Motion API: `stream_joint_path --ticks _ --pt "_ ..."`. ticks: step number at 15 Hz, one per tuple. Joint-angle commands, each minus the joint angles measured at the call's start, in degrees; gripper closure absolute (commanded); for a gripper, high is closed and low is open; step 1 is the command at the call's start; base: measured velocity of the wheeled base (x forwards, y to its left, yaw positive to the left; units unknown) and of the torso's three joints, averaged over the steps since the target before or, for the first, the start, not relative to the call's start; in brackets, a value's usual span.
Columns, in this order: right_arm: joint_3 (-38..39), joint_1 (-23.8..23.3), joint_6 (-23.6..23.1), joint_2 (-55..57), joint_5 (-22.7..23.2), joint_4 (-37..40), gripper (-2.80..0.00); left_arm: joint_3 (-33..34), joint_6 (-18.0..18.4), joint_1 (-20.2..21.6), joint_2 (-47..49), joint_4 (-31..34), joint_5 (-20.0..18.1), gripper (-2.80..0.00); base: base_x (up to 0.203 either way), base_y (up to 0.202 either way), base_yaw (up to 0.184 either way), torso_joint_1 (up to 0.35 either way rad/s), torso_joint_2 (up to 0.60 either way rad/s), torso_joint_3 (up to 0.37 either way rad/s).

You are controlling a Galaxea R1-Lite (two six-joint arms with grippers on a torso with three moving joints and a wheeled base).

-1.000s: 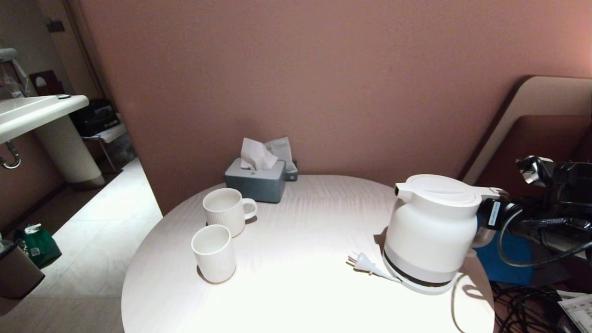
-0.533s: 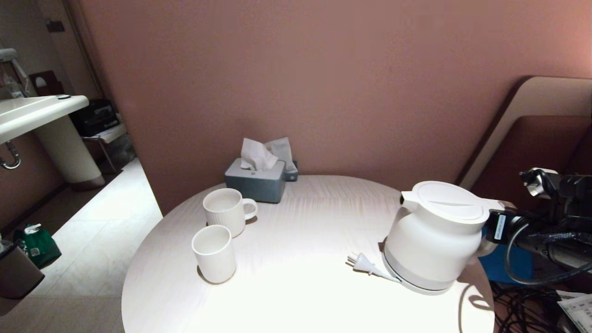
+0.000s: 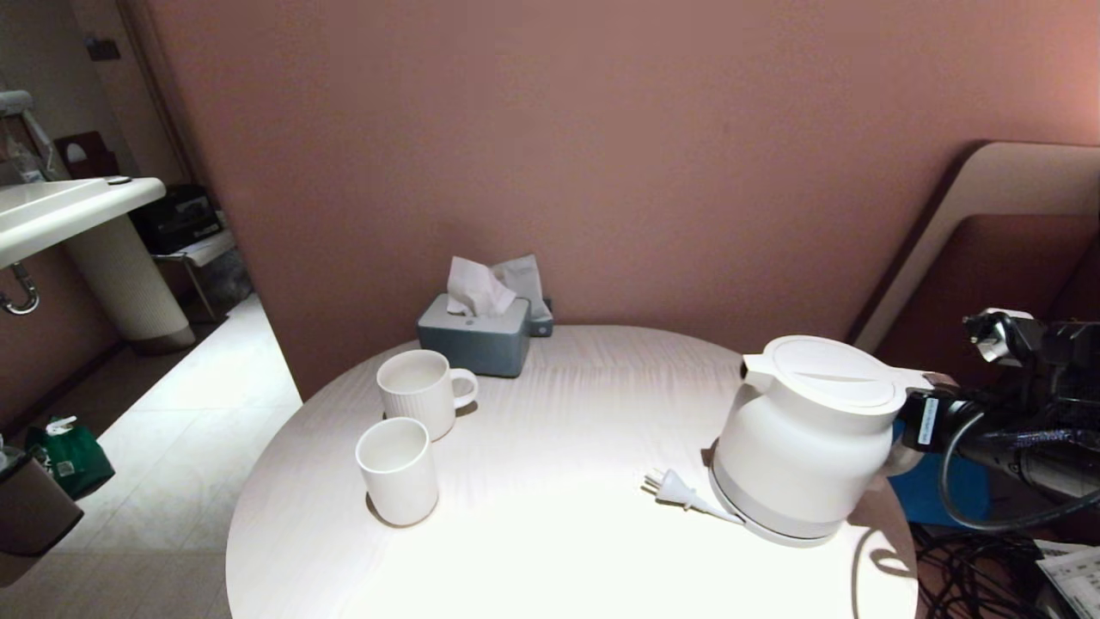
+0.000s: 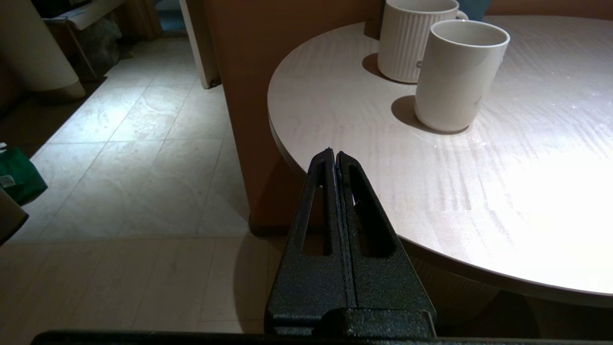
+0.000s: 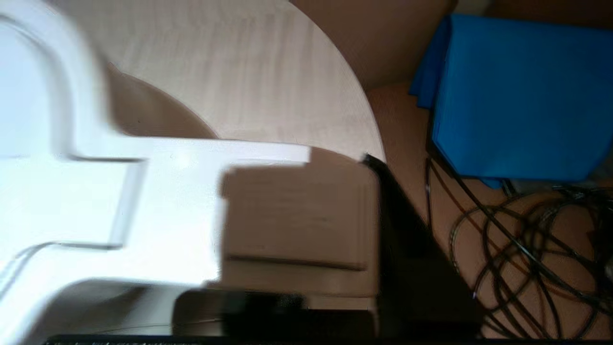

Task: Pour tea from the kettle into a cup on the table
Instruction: Put down the kettle on the table

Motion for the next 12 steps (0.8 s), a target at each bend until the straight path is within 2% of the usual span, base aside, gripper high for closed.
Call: stream_joint_path --ticks 1,12 --pt "-0.1 -0.1 -0.1 0.1 -0.2 -0.3 -2.8 0.0 0.0 0.0 0.1 0.0 0.0 0.0 0.0 0.0 0.0 0.0 0.0 0.0" --pt "2.9 -0.1 -2.0 -3.1 -0.5 0.8 -2.8 0.0 0.0 0.0 0.1 0.0 0.0 0.0 0.0 0.0 0.0 0.0 0.0 0.0"
